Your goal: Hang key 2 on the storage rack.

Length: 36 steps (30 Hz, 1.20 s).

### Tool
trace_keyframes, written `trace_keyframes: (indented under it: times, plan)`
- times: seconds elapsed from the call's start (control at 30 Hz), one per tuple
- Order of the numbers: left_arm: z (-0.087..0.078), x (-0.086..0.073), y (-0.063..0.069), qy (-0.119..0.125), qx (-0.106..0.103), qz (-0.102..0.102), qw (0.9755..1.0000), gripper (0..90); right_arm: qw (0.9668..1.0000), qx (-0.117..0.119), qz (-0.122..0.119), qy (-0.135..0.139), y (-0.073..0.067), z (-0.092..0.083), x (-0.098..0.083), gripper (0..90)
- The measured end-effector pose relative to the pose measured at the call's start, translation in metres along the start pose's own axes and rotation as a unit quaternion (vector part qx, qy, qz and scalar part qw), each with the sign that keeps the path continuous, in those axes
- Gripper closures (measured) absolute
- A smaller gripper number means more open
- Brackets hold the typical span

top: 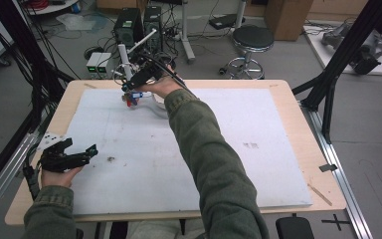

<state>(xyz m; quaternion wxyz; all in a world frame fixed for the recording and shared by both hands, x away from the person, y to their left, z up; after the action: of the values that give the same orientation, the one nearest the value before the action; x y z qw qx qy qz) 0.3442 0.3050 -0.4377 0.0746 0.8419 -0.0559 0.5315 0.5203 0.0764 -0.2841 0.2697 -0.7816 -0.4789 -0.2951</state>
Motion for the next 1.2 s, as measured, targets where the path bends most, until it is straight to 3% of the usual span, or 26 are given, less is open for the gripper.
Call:
trace_keyframes:
  times: [0.57,0.7,1.2]
  plan:
    - [-0.001,0.000,0.001,-0.001,0.001,0.003,1.0000,3.3,0.9995,-0.023,0.016,0.012,0.011,-0.038,-0.032,0.5]
    - [-0.001,0.000,0.000,0.000,0.002,0.000,1.0000,3.3,0.9988,-0.030,0.035,0.014,0.015,-0.046,-0.046,0.5]
    - [0.001,0.000,0.001,-0.005,-0.001,0.008,1.0000,3.3,0.9964,-0.050,0.060,0.034,0.036,-0.077,-0.095,0.6]
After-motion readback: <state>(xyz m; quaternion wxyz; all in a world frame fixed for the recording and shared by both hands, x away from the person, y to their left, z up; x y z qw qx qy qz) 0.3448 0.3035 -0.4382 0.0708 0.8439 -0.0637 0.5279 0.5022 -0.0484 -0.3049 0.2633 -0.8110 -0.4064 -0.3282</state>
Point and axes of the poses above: each handheld gripper's, and its own axes: z roughly forward along the jaws, x roughly out of its top, y roughly to its right, the point moved 5 cm from there along z, roughly forward along the jaws, and after that the axes turned 8 degrees about x, right-handed, at the moved point
